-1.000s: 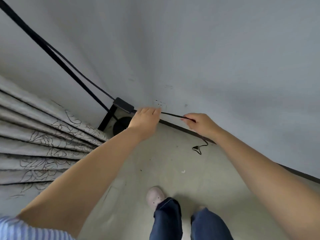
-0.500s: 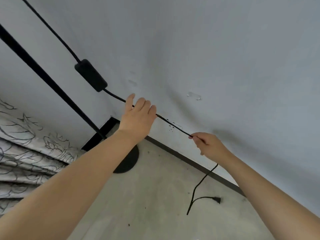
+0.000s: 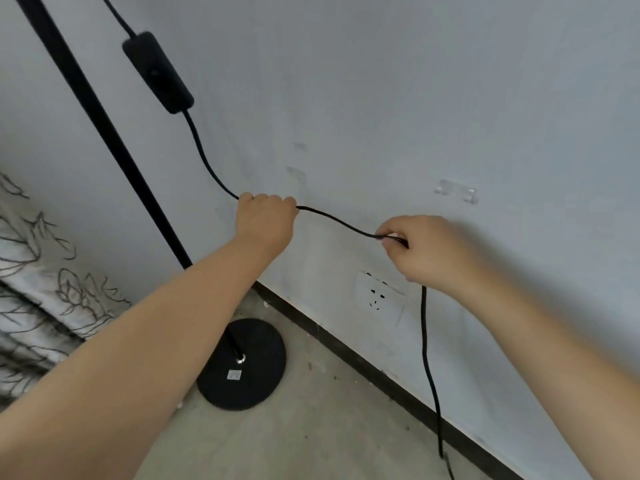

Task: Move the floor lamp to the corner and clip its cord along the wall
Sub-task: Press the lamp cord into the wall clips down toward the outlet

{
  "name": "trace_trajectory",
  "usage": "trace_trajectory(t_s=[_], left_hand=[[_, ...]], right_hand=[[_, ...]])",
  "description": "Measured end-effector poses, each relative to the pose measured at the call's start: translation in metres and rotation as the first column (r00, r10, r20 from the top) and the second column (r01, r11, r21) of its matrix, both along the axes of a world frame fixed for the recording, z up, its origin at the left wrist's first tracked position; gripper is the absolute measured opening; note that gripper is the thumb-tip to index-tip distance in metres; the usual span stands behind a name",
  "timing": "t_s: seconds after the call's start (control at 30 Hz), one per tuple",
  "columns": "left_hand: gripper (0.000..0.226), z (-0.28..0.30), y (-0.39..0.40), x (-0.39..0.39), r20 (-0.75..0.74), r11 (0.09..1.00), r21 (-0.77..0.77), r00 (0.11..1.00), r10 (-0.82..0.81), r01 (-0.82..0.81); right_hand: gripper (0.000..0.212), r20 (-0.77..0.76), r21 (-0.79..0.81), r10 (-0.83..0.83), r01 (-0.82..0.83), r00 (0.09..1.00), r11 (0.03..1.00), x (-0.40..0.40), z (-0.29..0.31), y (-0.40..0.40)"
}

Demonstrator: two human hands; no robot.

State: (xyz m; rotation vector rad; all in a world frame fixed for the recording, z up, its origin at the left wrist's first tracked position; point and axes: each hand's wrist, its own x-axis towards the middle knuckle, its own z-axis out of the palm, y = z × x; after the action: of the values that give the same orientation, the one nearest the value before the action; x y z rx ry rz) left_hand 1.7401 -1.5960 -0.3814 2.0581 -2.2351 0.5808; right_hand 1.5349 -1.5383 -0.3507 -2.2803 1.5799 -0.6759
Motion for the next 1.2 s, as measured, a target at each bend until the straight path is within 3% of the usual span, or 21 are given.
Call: trace_trajectory(t_s=[0.17, 0.33, 0.47, 0.53, 0.67, 0.9, 1.03, 1.2], left_hand=[[0.027, 0.034, -0.018, -0.011, -0.184, 0.988, 0.046, 0.971, 0.155, -0.149], [0.02, 0.034, -0.026, -0.017, -0.174, 0.97, 0.015, 0.954, 0.243, -0.244], [0.027, 0.024, -0.029, -0.002, -0.127, 0.982, -0.048, 0.976, 0.176, -0.183], [0.028, 0.02, -0.027, 0.013, -0.088, 0.991, -0.037, 0.988, 0.128, -0.132], [0.031, 0.006, -0.023, 0.039, 0.027, 0.993, 0.12, 0.999, 0.016, -0.02], [0.032, -0.005, -0.037, 0.068, 0.12, 0.992, 0.092, 0.988, -0.095, 0.084], [0.033, -0.005, -0.05, 0.074, 0.041, 0.986, 0.002, 0.985, -0.169, 0.169], [0.03, -0.004, -0.066, 0.068, -0.134, 0.973, -0.011, 0.964, -0.229, 0.229]], right_hand=[[0.023, 0.005, -0.171, 0.016, -0.015, 1.0, 0.985, 0.012, 0.03, -0.017], [0.017, -0.212, -0.376, -0.007, -0.075, 0.977, 0.924, 0.026, 0.049, -0.039], [0.02, -0.271, -0.463, -0.046, -0.088, 0.961, 0.882, 0.033, 0.057, -0.054], [0.022, -0.294, -0.455, -0.053, -0.091, 0.954, 0.886, 0.04, 0.054, -0.056], [0.023, -0.387, -0.293, -0.011, -0.111, 0.922, 0.95, 0.059, 0.036, -0.058], [0.019, -0.143, -0.312, -0.103, 0.054, 0.984, 0.949, 0.078, 0.025, -0.069], [0.017, -0.104, -0.361, -0.167, 0.119, 0.981, 0.925, 0.086, 0.018, -0.065], [0.018, -0.19, -0.398, -0.175, 0.087, 0.966, 0.913, 0.105, 0.032, -0.072]])
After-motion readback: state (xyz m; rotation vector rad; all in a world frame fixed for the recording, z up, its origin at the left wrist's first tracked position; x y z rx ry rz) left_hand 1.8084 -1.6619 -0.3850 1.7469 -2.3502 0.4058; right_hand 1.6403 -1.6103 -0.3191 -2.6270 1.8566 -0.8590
